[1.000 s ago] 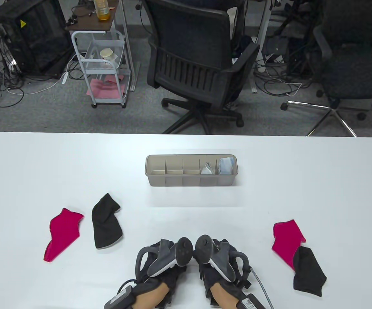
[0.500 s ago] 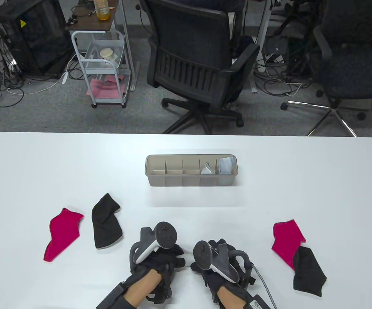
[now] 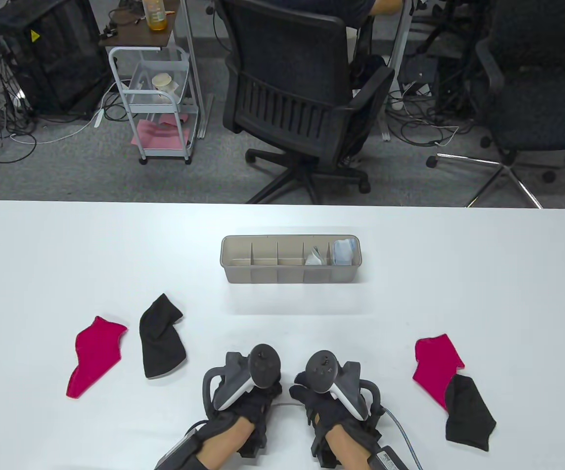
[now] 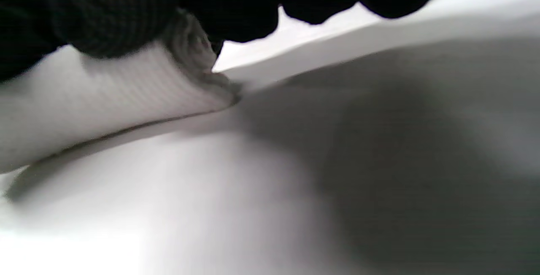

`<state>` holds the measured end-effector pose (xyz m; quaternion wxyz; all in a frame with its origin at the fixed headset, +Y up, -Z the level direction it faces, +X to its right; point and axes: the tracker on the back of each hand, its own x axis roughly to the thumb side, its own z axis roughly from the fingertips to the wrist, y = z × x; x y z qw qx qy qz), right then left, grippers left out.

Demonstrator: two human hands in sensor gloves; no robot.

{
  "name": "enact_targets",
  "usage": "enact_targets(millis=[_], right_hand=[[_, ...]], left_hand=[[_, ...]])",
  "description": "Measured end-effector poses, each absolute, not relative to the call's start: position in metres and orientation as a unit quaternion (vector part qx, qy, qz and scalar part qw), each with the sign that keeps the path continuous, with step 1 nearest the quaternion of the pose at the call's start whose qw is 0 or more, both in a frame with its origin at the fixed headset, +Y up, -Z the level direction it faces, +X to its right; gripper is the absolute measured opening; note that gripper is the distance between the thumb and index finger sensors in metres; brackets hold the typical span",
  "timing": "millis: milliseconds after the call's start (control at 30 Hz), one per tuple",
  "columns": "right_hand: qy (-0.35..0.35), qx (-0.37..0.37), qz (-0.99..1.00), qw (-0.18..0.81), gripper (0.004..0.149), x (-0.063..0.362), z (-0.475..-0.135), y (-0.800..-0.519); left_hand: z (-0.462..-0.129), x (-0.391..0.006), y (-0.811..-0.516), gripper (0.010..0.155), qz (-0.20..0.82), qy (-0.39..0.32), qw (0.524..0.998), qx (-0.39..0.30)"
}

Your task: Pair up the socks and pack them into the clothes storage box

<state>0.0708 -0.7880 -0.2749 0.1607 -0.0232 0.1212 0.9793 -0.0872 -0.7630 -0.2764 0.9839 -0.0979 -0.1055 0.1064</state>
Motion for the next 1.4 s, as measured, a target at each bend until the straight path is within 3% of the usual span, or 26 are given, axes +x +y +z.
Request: enact_targets(millis=[67, 167, 300, 400, 567, 633, 733, 800, 833, 867, 1000, 1067, 1100, 1167, 1267, 1400], right_hand=[[0.121, -0.025, 0.979, 0.165, 0.045, 0.071, -0.275, -0.788], [0.119, -0.029, 0.978, 0.169, 0.044, 0.072, -0.275, -0.789], [0.11, -0.019, 0.976, 0.184, 0.044, 0.072, -0.273, -0.787], [0.058, 0.012, 0.98, 0.19, 0.046, 0.07, -0.268, -0.779], [0.047, 0.067, 0.988, 0.129, 0.055, 0.066, -0.262, -0.776], [0.062, 0.073, 0.989, 0.117, 0.058, 0.066, -0.261, -0.778], [0.088, 0.079, 0.986, 0.118, 0.055, 0.065, -0.262, -0.779], [0.11, 0.067, 0.983, 0.131, 0.053, 0.066, -0.264, -0.783], [0.118, 0.057, 0.981, 0.14, 0.052, 0.067, -0.266, -0.785], [0.131, 0.045, 0.979, 0.151, 0.052, 0.069, -0.269, -0.787], [0.156, 0.0, 0.967, 0.2, 0.049, 0.074, -0.277, -0.794], [0.155, -0.006, 0.968, 0.199, 0.048, 0.074, -0.278, -0.794], [0.15, -0.006, 0.97, 0.194, 0.047, 0.074, -0.277, -0.794], [0.14, -0.007, 0.974, 0.178, 0.047, 0.073, -0.277, -0.794], [0.14, -0.011, 0.973, 0.181, 0.047, 0.075, -0.277, -0.794], [0.146, -0.022, 0.969, 0.196, 0.047, 0.077, -0.277, -0.796]], left_hand=[[-0.268, -0.081, -0.763, 0.051, 0.071, -0.128, 0.985, -0.093], [-0.264, -0.077, -0.769, 0.063, 0.065, -0.14, 0.981, -0.113], [-0.265, -0.076, -0.775, 0.063, 0.047, -0.143, 0.984, -0.098], [-0.265, -0.077, -0.775, 0.062, 0.051, -0.143, 0.984, -0.098], [-0.272, -0.086, -0.777, 0.061, 0.087, -0.134, 0.98, -0.12], [-0.279, -0.091, -0.776, 0.062, 0.112, -0.124, 0.975, -0.147], [-0.291, -0.102, -0.78, 0.063, 0.181, -0.105, 0.943, -0.259], [-0.3, -0.113, -0.786, 0.064, 0.222, -0.085, 0.926, -0.294], [-0.304, -0.117, -0.789, 0.055, 0.242, -0.08, 0.919, -0.3], [-0.306, -0.12, -0.792, 0.054, 0.259, -0.07, 0.913, -0.307], [-0.306, -0.121, -0.793, 0.05, 0.264, -0.057, 0.934, -0.234], [-0.301, -0.115, -0.788, 0.051, 0.229, -0.069, 0.95, -0.201], [-0.299, -0.113, -0.785, 0.059, 0.214, -0.075, 0.956, -0.185], [-0.292, -0.101, -0.776, 0.054, 0.17, -0.116, 0.97, -0.13], [-0.281, -0.091, -0.771, 0.047, 0.111, -0.17, 0.973, -0.106], [-0.277, -0.089, -0.775, 0.063, 0.09, -0.192, 0.969, -0.126]])
